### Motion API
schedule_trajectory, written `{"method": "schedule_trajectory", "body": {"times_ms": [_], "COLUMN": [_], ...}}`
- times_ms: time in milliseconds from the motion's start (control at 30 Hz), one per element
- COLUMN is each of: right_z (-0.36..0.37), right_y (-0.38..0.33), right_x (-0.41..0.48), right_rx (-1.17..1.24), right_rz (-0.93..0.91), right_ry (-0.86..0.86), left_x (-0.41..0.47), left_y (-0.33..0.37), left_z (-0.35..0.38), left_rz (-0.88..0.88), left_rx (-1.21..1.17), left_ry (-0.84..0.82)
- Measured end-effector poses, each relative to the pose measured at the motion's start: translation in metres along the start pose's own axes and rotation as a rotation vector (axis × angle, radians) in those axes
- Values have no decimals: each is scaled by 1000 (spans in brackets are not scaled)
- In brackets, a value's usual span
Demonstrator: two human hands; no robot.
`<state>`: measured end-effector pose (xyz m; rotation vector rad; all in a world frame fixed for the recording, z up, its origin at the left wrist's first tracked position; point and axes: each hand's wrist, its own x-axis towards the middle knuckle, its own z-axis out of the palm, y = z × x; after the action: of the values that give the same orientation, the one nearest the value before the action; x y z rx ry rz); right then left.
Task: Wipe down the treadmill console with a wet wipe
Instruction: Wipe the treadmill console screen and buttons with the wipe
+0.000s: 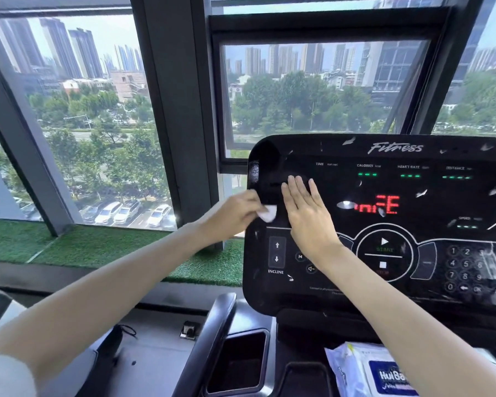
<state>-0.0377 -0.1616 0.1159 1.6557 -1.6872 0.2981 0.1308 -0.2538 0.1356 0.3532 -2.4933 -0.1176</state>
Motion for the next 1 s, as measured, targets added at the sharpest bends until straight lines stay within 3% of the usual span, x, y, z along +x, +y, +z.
{"method": "schedule_trajectory", "body": {"times_ms": [67, 100, 233, 400, 533, 667, 700, 800, 833, 933, 1000], "right_z": [-2, -3, 1, 9, 8, 4, 4, 7, 7, 8, 9], "right_y": [0, -1, -12, -18, -16, -19, -21, -22, -22, -25, -27], "right_x": [-4, -9, -46, -70, -67, -68, -69, -69, -69, -67, -66], "right_rx": [48, 82, 181, 174, 168, 184, 183, 169, 158, 141, 141], "right_rz": [23, 35, 54, -55, -56, -37, -31, -34, -36, -25, -12], "right_ry": [20, 29, 9, -101, -146, -147, -142, -124, -118, -103, -105], "left_x": [13, 12, -22, -6, -32, -20, -23, -43, -42, -33, -38], "left_y": [-5, -4, 9, 0, 15, 4, 6, 17, 15, 4, 9], "left_z": [-7, -6, 13, 8, 24, 20, 22, 29, 26, 18, 24], "left_rz": [-146, -157, 18, -180, -10, -214, -189, 0, -19, -193, -121], "left_rx": [-44, -37, 2, -17, 18, -52, -44, 4, 7, -37, -4], "left_ry": [220, 237, -85, 217, -91, 213, 190, -124, -136, 123, 59]}}
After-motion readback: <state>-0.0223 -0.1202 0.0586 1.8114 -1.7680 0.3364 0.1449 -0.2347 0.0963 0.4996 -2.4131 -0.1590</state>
